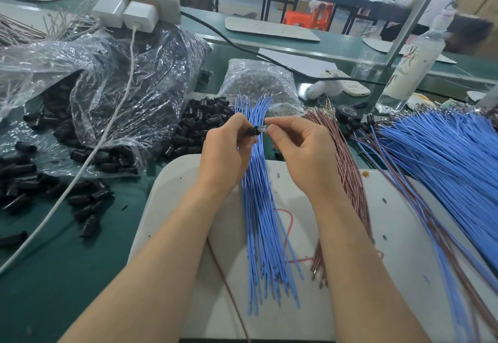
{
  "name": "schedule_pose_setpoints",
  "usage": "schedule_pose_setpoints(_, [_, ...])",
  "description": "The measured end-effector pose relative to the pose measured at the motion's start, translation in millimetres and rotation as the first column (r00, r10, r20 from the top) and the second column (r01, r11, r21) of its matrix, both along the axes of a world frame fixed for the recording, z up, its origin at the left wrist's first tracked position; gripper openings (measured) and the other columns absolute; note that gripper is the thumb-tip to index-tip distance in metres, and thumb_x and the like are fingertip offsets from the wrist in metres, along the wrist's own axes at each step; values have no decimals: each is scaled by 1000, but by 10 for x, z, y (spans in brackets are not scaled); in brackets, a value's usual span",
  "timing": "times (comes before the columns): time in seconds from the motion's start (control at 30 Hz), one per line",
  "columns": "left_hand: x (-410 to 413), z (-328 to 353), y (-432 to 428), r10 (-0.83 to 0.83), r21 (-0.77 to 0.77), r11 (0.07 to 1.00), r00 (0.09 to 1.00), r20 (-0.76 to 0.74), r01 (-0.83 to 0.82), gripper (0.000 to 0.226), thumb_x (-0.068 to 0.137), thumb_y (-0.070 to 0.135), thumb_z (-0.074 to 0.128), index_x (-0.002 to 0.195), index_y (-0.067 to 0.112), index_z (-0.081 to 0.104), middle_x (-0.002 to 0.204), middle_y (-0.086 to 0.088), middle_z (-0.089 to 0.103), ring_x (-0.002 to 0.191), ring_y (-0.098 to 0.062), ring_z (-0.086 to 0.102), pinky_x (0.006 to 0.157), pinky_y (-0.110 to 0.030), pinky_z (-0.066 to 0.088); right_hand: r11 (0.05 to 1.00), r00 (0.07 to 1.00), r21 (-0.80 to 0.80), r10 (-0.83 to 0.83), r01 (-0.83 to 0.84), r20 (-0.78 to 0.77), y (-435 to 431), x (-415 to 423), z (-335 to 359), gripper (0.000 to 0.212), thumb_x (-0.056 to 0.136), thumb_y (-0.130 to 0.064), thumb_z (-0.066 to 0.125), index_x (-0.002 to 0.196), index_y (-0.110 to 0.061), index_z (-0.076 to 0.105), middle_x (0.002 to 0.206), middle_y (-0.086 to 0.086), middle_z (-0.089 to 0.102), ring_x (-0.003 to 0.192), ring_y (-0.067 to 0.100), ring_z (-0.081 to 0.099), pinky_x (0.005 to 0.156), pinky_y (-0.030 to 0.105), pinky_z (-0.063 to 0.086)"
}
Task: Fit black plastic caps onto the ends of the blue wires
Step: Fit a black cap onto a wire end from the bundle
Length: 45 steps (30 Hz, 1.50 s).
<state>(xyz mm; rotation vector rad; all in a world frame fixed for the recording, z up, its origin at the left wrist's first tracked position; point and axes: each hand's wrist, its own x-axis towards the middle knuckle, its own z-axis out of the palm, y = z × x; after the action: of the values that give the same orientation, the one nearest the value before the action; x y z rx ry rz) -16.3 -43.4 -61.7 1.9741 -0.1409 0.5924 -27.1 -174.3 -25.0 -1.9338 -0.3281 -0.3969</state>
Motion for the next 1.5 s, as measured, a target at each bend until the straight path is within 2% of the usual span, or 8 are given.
schedule_pose_setpoints(0.13, [-20,14,0,51,129,990,999,0,-50,4,87,5,58,83,7,57,74,-7,67,72,-33,59,69,-43,50,991,995,-113,-68,76,76,24,-15,-15,14,89,-8,64,100,-9,73,89,-2,70,79,2,63,77,9,47])
schedule_pose_setpoints(0.37, [-50,47,-28,136,339,932,991,4,-129,7,92,13,53,87,9,55,74,-12,65,70,-38,55,61,-40,44,957,980,-244,-120,156,158,53,-38,-23,14,88,-10,66,98,-8,74,89,4,72,79,11,63,79,22,48])
schedule_pose_setpoints(0.7, [-68,56,-59,191,481,864,981,-39,-149,6,90,9,48,85,9,51,74,-12,60,71,-39,51,57,-37,34,947,991,-291,-129,136,46,41,-18,-60,14,89,-11,64,96,-7,74,85,3,72,75,9,58,72,15,42])
schedule_pose_setpoints(0.8, [-77,68,-49,148,452,887,985,-86,-94,6,90,11,50,91,12,56,81,-8,64,74,-33,55,60,-37,39,947,989,-285,-148,149,28,6,16,-78,13,89,-12,64,96,-8,74,81,0,70,74,9,58,72,15,42])
schedule_pose_setpoints(0.93, [-62,121,1,-71,300,944,975,-212,134,18,88,19,62,105,17,59,89,5,64,74,-16,55,76,-33,48,971,983,-200,-154,131,-101,-109,101,-104,14,90,-13,62,98,-11,73,82,-2,69,81,13,64,83,32,52])
schedule_pose_setpoints(1.07, [-58,104,9,-117,291,944,982,-151,157,12,89,18,63,100,15,66,87,2,67,69,-14,50,74,-30,45,983,979,-162,-116,89,-165,-175,140,-146,14,91,-14,61,97,-13,73,84,0,71,85,17,67,87,42,53])
schedule_pose_setpoints(1.27, [-74,95,-4,-132,288,946,988,-80,150,8,87,13,64,95,13,67,73,6,60,57,-4,45,61,-24,36,1000,974,-26,-13,7,-227,-229,157,-183,17,90,-10,62,86,-23,71,75,-5,69,75,8,66,80,32,57])
schedule_pose_setpoints(1.5, [-80,119,-9,-150,320,931,984,-98,174,13,88,13,62,100,11,67,73,2,61,60,-10,45,63,-26,37,995,958,79,73,-53,-277,-242,161,-194,19,91,-7,60,85,-22,70,79,1,70,70,0,64,67,14,50])
